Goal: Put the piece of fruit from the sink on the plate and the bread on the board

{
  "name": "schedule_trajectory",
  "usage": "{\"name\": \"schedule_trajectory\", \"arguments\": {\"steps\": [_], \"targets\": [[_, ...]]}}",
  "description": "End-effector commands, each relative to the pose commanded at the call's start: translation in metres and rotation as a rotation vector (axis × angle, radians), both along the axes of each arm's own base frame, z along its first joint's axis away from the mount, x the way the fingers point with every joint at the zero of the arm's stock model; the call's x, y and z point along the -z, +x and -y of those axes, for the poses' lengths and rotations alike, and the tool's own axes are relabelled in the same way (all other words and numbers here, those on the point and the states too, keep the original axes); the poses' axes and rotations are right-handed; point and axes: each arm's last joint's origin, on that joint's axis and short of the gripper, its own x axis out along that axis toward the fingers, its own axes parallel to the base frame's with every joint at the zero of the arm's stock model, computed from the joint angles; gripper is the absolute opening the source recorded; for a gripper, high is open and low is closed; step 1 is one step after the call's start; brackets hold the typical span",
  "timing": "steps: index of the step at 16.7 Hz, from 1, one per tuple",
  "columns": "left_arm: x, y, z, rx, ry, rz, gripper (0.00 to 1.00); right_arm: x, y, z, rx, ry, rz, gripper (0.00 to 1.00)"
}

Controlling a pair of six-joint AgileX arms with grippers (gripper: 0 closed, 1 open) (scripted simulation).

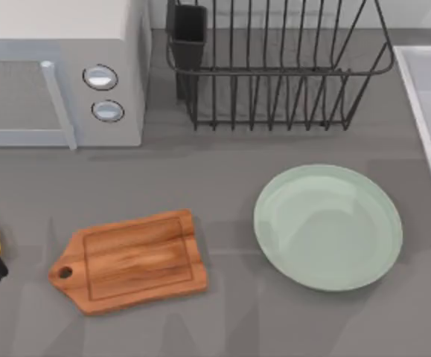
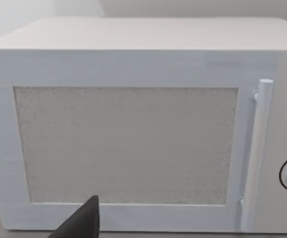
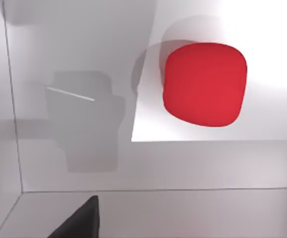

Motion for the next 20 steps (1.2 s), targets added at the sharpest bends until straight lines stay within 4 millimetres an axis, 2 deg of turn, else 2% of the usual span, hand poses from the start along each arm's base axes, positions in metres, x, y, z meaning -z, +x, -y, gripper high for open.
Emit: {"name": "schedule_trajectory", "arguments": {"steps": [4,12,15,20], "targets": [[0.0,0.0,0.0,0.0,0.0,0.0,1.0,0.027,0.019,0.016,0.001,0.035,-0.109,1.0],[0.0,0.0,0.0,0.0,0.0,0.0,1.0,0.035,0.021,0.015,-0.003,0.038,-0.12,1.0],[0.0,0.0,0.0,0.0,0.0,0.0,1.0,0.069,0.026,0.017,-0.002,0.039,-0.123,1.0],[0.0,0.0,0.0,0.0,0.0,0.0,1.0,0.149,0.027,0.019,0.0,0.032,-0.1,1.0]]}}
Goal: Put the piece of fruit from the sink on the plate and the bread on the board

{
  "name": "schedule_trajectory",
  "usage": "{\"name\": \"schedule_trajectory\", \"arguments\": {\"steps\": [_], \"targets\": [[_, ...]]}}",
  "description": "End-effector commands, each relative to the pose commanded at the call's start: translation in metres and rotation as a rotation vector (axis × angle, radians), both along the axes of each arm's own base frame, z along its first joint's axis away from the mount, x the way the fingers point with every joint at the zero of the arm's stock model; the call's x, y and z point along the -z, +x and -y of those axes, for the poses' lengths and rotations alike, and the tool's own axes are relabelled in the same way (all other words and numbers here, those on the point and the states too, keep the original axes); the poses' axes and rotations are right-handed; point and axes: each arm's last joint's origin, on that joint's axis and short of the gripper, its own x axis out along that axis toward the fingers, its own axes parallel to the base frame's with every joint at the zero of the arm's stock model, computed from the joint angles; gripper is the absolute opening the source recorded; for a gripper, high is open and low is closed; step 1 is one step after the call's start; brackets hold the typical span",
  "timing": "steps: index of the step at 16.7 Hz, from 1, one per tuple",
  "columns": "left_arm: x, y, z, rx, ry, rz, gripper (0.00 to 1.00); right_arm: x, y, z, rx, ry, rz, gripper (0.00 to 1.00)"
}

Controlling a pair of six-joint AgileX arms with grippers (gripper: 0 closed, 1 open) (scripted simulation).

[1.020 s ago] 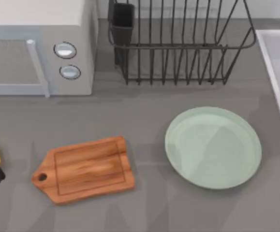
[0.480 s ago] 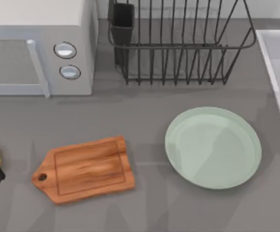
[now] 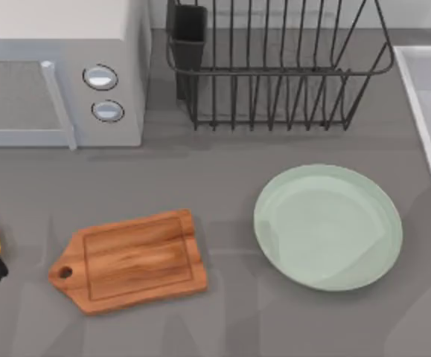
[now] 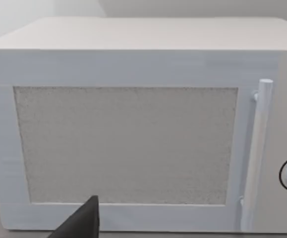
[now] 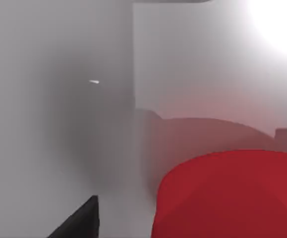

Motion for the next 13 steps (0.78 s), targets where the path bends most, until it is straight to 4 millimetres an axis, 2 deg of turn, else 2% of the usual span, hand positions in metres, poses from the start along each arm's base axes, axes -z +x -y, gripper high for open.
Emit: {"name": "schedule_trajectory", "arguments": {"steps": [3,7,13], "targets": [[0.0,0.0,0.0,0.0,0.0,0.0,1.0,0.03,-0.006,-0.002,0.001,0.005,-0.015,1.0],[0.0,0.0,0.0,0.0,0.0,0.0,1.0,0.033,-0.007,-0.002,0.001,0.006,-0.017,1.0],[0.0,0.0,0.0,0.0,0.0,0.0,1.0,0.033,-0.007,-0.002,0.001,0.006,-0.017,0.55]]}}
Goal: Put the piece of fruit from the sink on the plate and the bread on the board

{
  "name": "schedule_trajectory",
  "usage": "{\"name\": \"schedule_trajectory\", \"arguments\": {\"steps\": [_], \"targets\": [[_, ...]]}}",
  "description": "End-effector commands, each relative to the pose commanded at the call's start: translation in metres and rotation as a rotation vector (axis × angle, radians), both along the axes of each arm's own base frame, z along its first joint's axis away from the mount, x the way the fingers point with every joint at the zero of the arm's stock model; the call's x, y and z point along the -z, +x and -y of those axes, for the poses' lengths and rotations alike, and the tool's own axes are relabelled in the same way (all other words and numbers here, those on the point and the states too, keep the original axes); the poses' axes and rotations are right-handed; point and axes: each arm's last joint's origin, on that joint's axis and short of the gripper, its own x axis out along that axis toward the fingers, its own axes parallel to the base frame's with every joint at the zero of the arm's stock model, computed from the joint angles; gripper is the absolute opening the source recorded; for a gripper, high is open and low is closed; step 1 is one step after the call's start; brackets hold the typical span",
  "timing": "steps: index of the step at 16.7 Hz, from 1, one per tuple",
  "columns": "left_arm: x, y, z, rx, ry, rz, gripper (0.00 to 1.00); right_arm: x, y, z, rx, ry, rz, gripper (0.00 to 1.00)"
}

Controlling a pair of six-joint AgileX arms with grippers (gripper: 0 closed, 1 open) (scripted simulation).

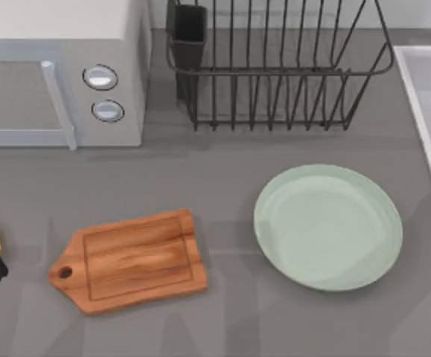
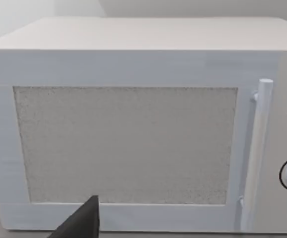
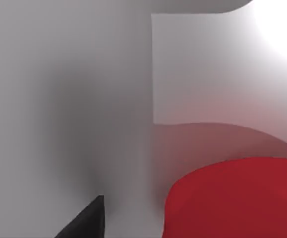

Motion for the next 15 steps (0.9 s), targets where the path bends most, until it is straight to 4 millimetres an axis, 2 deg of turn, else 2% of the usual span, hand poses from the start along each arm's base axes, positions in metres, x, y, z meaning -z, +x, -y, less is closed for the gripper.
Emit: {"name": "schedule_trajectory", "arguments": {"steps": [7,15], "targets": [[0.0,0.0,0.0,0.0,0.0,0.0,1.0,0.0,0.0,0.0,0.0,0.0,0.0,0.02],[0.0,0.0,0.0,0.0,0.0,0.0,1.0,0.0,0.0,0.0,0.0,0.0,0.0,0.0]]}}
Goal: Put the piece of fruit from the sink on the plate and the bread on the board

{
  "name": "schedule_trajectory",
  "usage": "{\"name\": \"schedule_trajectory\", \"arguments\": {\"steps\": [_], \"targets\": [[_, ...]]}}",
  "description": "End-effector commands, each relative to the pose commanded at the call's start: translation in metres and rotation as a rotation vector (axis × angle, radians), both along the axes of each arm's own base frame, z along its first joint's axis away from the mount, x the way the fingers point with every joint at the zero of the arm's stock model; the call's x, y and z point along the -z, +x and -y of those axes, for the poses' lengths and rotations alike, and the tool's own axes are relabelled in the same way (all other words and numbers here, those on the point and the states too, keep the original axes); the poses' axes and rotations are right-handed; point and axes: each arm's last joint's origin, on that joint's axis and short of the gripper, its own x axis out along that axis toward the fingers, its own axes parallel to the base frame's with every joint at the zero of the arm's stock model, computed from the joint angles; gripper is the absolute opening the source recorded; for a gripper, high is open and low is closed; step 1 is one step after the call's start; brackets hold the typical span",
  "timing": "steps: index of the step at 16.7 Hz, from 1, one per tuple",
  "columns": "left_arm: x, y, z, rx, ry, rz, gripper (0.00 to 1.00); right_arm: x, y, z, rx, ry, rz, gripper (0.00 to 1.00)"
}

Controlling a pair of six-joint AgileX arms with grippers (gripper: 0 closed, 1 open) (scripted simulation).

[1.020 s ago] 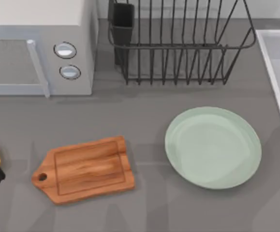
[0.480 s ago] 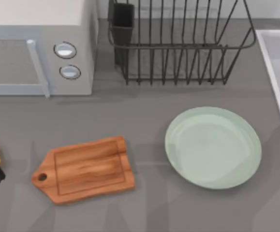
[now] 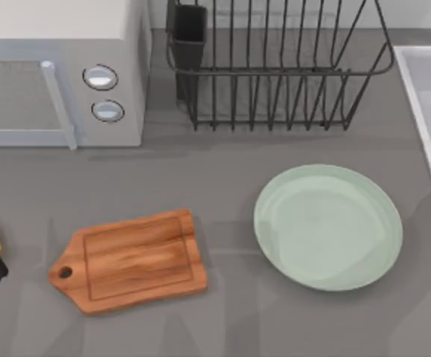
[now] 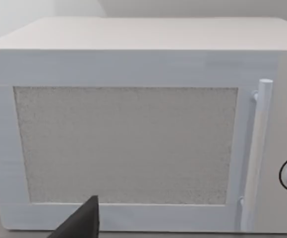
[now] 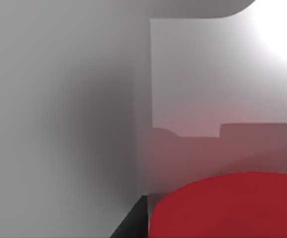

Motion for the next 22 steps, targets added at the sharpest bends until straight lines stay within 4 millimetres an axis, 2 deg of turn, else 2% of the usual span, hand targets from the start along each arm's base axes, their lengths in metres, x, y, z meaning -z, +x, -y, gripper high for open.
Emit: {"name": "schedule_trajectory", "arguments": {"steps": [1,4,11,13,17,18,20,22], "targets": [[0.0,0.0,0.0,0.0,0.0,0.0,1.0,-0.028,0.006,0.001,0.007,-0.001,0.051,0.0],[0.0,0.0,0.0,0.0,0.0,0.0,1.0,-0.041,0.008,0.001,0.006,-0.002,0.054,0.0],[0.0,0.0,0.0,0.0,0.0,0.0,1.0,-0.118,0.007,0.001,0.007,0.001,0.046,0.0],[0.0,0.0,0.0,0.0,0.0,0.0,1.0,-0.128,0.006,0.001,0.007,-0.001,0.051,0.0],[0.0,0.0,0.0,0.0,0.0,0.0,1.0,-0.127,0.007,0.0,0.008,0.0,0.049,0.0],[0.0,0.0,0.0,0.0,0.0,0.0,1.0,-0.133,0.009,-0.003,0.007,-0.005,0.064,0.0],[0.0,0.0,0.0,0.0,0.0,0.0,1.0,-0.147,0.015,-0.016,0.006,-0.012,0.095,0.0],[0.0,0.0,0.0,0.0,0.0,0.0,1.0,-0.16,0.021,-0.041,0.006,-0.011,0.113,0.0]]}}
